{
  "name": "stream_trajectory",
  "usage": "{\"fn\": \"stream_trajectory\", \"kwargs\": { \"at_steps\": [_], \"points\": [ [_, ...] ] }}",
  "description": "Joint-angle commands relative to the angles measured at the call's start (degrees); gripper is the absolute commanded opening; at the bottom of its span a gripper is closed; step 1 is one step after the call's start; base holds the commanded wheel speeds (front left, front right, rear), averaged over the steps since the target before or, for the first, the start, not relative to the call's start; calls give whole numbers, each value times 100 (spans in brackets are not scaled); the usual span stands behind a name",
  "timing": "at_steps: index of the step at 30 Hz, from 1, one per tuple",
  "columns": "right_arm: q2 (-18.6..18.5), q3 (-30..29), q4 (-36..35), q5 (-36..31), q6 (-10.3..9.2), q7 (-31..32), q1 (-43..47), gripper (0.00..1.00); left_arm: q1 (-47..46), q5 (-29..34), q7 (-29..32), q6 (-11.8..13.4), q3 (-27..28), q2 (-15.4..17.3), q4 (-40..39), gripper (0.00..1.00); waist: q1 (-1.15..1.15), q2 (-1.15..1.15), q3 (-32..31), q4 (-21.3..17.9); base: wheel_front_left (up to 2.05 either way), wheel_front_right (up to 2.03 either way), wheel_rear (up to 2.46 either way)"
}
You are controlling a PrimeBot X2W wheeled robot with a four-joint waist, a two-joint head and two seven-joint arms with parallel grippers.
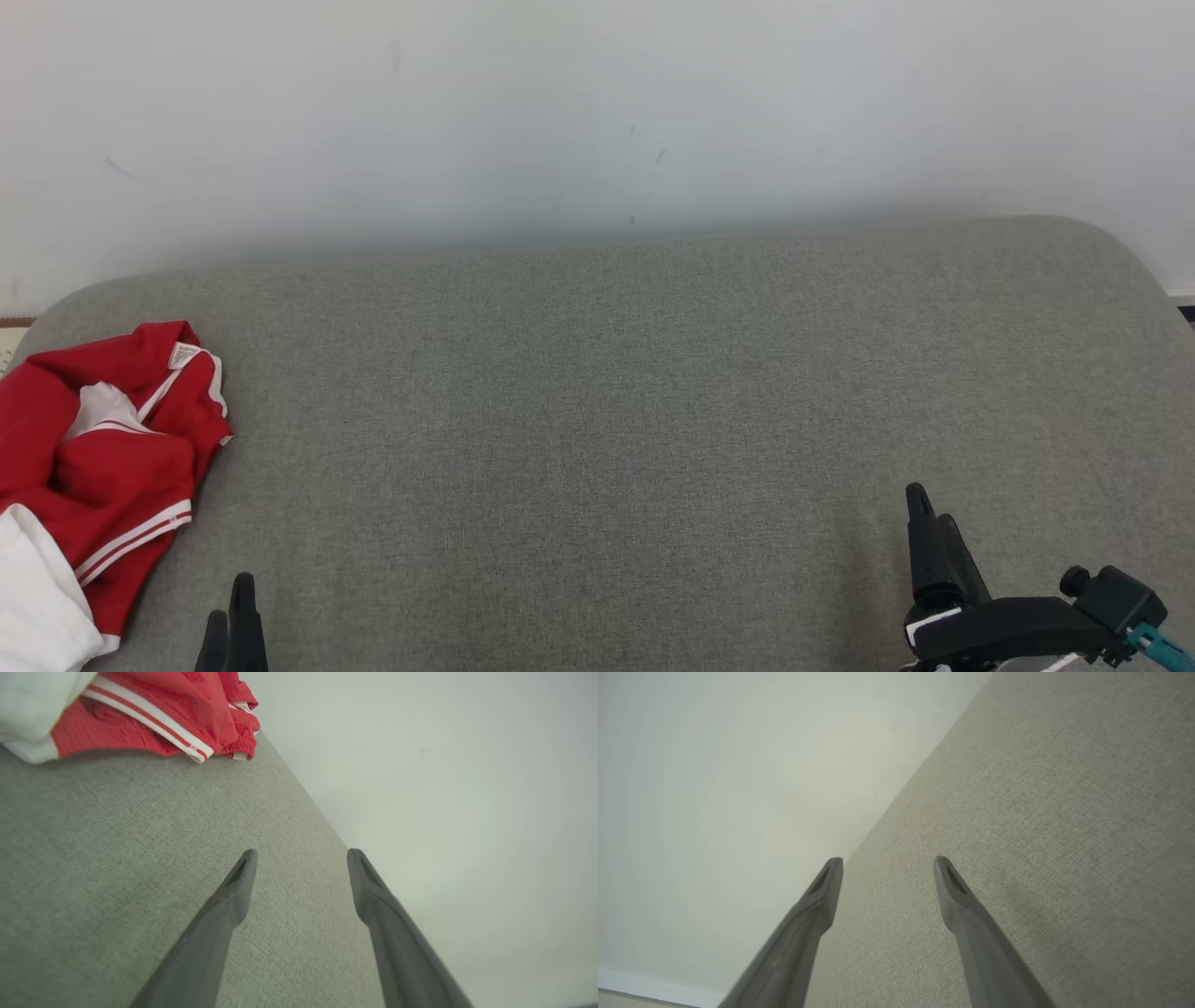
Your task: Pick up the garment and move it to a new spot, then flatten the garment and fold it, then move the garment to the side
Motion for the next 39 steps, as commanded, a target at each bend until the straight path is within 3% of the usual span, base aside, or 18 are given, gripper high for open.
{"fn": "stream_trajectory", "kwargs": {
  "at_steps": [1, 16, 39],
  "points": [
    [-40, 69, -90, -284, 1, -59, -133, 100, -8, 274, -64, 38, -11, 44, -114, 100, 0, 0, -4, -1, 0, 0, 0],
    [-25, 339, 93, -1767, 2, -323, -216, 100, 74, 1904, -336, 317, -117, 111, -93, 100, 0, 0, -47, 4, 0, 0, 0],
    [-19, 433, 169, -3277, 3, -379, -213, 100, 123, 3454, -693, 706, -181, 296, 85, 100, 0, 0, -142, 25, 0, 0, 0]
  ]
}}
